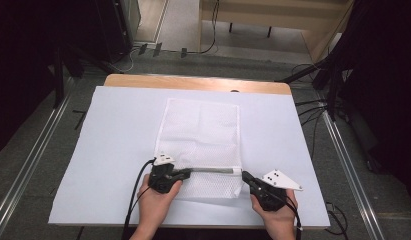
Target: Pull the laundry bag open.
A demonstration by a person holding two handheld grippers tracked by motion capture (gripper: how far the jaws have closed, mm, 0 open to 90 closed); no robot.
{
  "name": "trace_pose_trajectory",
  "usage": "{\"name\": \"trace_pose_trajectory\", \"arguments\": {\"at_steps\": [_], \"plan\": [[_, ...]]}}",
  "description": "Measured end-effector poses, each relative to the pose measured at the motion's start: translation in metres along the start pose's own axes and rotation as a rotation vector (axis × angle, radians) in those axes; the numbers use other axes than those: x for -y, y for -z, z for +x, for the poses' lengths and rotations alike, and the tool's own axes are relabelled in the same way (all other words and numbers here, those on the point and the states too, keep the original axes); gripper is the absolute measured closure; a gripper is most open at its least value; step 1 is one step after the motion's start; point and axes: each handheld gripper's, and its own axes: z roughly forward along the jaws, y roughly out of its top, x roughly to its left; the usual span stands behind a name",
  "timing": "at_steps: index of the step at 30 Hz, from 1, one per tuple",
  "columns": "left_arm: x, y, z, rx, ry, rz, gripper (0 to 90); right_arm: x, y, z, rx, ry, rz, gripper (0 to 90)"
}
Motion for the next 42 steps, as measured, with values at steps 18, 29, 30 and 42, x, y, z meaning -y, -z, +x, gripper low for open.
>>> {"name": "trace_pose_trajectory", "arguments": {"at_steps": [18, 29, 30, 42], "plan": [[0.02, 0.053, 0.056, -0.048, 0.047, -0.025, 88.1, 0.002, 0.003, -0.006, 0.021, 0.003, 0.012, 90.0], [0.026, 0.06, 0.068, -0.083, 0.062, -0.044, 88.0, -0.001, 0.005, -0.008, 0.047, 0.016, 0.013, 90.0], [0.026, 0.06, 0.068, -0.083, 0.062, -0.044, 87.8, -0.001, 0.005, -0.008, 0.047, 0.016, 0.013, 90.0], [0.028, 0.073, 0.075, -0.064, 0.075, -0.199, 47.2, 0.002, 0.005, -0.006, -0.003, 0.024, 0.005, 90.0]]}}
